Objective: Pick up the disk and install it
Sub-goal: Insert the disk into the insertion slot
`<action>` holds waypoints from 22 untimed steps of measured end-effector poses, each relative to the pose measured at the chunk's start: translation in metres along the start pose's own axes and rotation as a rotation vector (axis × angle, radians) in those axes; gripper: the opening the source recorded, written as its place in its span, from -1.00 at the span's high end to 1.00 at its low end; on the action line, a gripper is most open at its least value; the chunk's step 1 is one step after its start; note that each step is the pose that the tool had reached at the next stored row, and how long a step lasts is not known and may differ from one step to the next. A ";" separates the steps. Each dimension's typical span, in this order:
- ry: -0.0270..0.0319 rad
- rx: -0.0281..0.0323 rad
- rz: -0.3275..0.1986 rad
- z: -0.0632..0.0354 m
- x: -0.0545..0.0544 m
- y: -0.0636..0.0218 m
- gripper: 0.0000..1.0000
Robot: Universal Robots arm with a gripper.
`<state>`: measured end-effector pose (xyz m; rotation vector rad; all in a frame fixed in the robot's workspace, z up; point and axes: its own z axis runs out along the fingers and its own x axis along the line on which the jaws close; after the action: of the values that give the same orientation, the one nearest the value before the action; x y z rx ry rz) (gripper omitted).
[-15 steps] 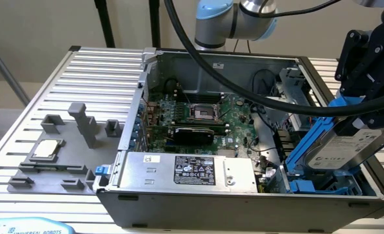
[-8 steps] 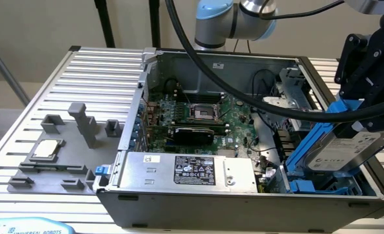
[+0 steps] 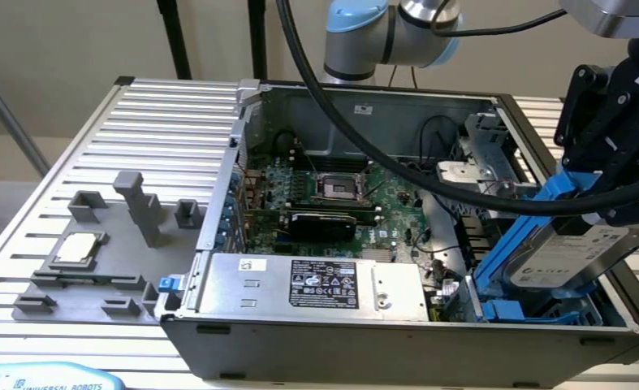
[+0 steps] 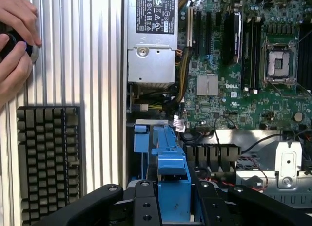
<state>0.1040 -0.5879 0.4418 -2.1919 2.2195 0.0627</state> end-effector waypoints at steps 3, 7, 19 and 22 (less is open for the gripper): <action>0.0001 -0.0028 0.000 0.0021 0.000 -0.0011 0.35; 0.0001 -0.0051 0.000 0.0059 0.000 -0.0017 0.35; 0.0003 -0.0064 0.000 0.0197 -0.003 -0.0021 0.35; 0.0001 -0.0064 0.000 0.0237 -0.004 -0.0022 0.35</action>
<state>0.1059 -0.5831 0.4183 -2.1957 2.2219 0.0698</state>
